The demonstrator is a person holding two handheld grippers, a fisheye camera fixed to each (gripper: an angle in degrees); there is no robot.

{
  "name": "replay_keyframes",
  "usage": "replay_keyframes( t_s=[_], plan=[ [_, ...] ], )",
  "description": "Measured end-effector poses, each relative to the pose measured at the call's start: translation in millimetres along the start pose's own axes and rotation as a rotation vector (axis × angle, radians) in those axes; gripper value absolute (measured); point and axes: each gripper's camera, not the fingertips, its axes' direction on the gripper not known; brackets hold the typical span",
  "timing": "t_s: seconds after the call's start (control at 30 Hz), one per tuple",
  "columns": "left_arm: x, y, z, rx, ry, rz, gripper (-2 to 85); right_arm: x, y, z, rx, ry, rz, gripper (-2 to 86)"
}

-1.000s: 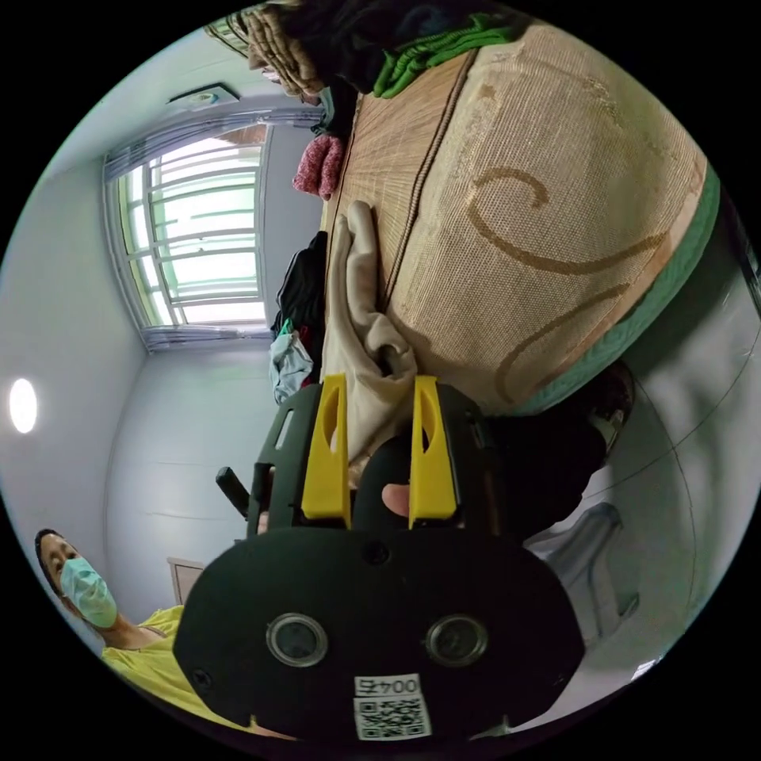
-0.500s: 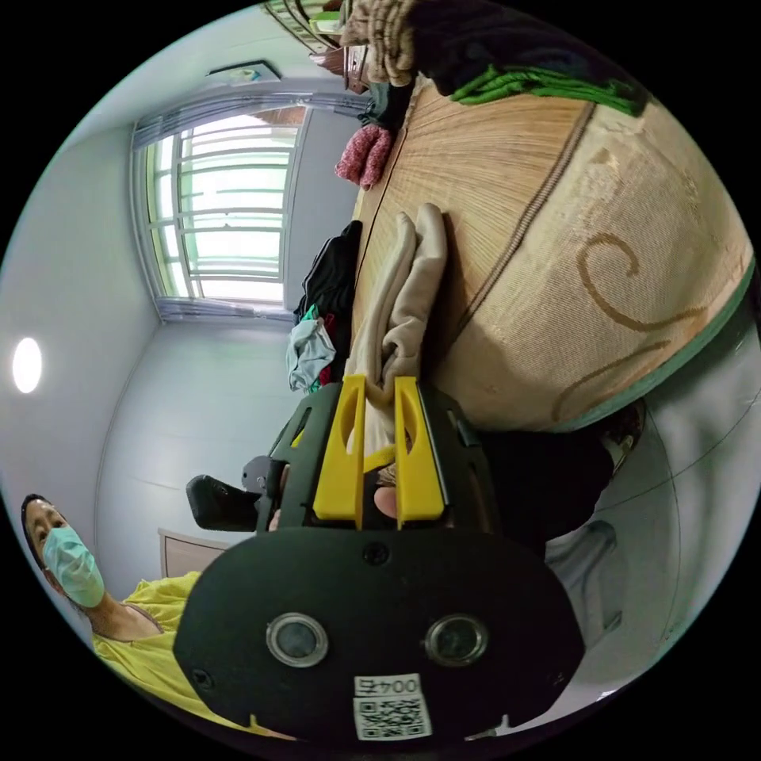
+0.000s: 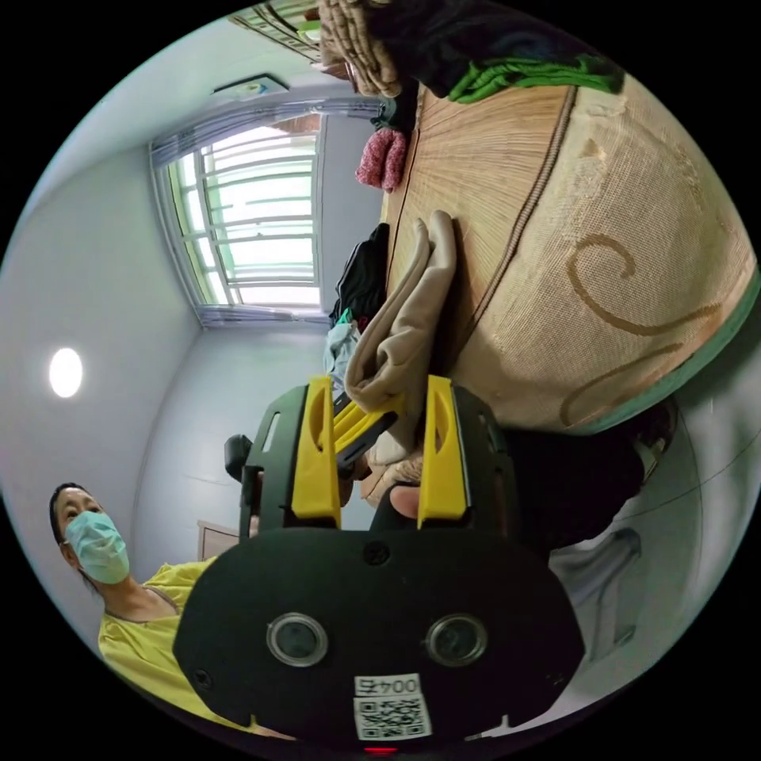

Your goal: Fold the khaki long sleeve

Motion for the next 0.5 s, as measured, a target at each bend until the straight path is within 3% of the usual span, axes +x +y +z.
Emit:
replay_keyframes(
  t_s=[0.17,0.5],
  plan=[
    [-1.0,8.4,9.2,-0.016,0.011,-0.005,3.1,10.9,-27.4,7.7,-0.035,-0.015,0.009,23.2],
    [-41.2,62.8,33.8,0.098,0.158,-0.165,0.8,25.7,-134.6,97.3,-0.286,0.140,0.034,23.5]
  ],
)
